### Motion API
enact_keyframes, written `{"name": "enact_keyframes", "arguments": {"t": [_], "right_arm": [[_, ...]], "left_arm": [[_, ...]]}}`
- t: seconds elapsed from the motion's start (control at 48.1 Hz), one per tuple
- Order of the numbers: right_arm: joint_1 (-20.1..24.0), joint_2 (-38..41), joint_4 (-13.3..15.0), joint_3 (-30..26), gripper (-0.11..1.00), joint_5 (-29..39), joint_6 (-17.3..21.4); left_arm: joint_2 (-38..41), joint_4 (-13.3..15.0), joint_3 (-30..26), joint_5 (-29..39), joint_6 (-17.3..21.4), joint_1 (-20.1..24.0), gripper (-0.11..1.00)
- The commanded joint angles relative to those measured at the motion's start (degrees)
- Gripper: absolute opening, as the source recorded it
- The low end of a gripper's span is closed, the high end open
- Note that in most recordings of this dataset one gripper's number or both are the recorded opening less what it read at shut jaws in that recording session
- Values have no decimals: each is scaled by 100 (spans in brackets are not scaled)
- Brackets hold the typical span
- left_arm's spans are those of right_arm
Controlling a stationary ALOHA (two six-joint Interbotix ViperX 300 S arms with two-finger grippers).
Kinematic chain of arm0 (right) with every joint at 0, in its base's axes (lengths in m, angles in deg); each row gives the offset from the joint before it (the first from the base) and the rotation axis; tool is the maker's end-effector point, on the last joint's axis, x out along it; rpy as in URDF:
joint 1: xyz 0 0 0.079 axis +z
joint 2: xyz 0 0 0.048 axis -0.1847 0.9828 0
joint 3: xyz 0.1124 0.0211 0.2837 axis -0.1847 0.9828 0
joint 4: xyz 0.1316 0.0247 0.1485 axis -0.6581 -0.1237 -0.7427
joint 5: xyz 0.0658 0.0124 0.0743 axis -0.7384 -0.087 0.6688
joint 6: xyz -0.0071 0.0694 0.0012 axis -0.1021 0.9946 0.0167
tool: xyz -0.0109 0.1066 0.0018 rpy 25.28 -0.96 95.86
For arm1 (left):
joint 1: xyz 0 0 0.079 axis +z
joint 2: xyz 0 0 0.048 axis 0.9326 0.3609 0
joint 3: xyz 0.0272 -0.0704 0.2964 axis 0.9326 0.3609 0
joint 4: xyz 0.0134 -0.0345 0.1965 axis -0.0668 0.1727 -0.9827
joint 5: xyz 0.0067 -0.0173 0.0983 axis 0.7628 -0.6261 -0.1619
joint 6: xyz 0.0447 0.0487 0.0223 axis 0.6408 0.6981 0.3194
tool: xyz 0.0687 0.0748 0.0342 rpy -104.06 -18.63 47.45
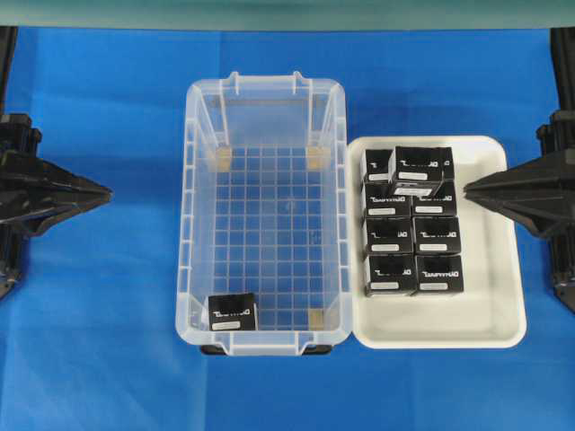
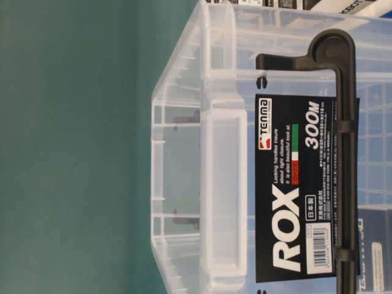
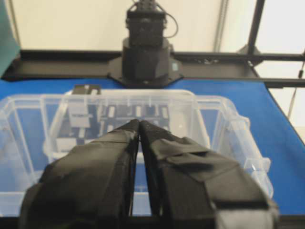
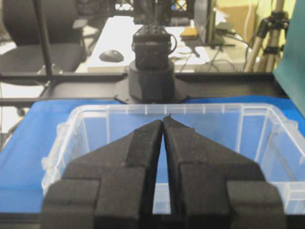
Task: Pick the box from inside the plastic case
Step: 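Start moving the right gripper up from its rest pose, then swing the right gripper over the case toward the black box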
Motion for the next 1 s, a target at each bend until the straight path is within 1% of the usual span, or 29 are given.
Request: {"name": "enact_keyframes", "arguments": {"t": [0.0,0.062,0.145,0.208,0.333,0.374,0.436,0.52,0.54,0.603,0.831,0.977], "right_arm": [[0,53,-35,-26,14,-26,79],[0,53,-281,-35,16,62,132],[-9,53,-580,-97,6,316,334],[0,53,-668,-193,2,686,545],[-18,97,-668,-510,0,1635,932],[-53,149,-668,-703,0,2127,1107],[-105,264,-668,-932,0,2689,1292],[-193,457,-668,-1274,0,3305,1441],[-220,554,-668,-1406,0,3507,1450],[-237,765,-668,-1670,0,3832,1450],[-229,1890,-677,-2777,0,4746,1441],[-229,2813,-721,-3744,0,5581,1433]], "left_arm": [[53,-88,-97,114,-44,-44,14],[44,-88,-158,281,-35,-44,16],[35,-88,-246,483,-35,-35,4],[35,-88,-308,668,-26,-18,-1],[-9,-88,-475,1090,-26,-9,-4],[-9,-88,-519,1239,-26,0,-4],[9,-88,-580,1468,-35,35,-4],[35,-88,-677,1854,-44,79,-4],[35,-88,-694,1925,-44,79,-4],[44,-88,-747,2136,-35,97,-4],[26,-88,-879,2628,-35,97,-4],[35,-88,-914,2742,-53,97,-4]]}}
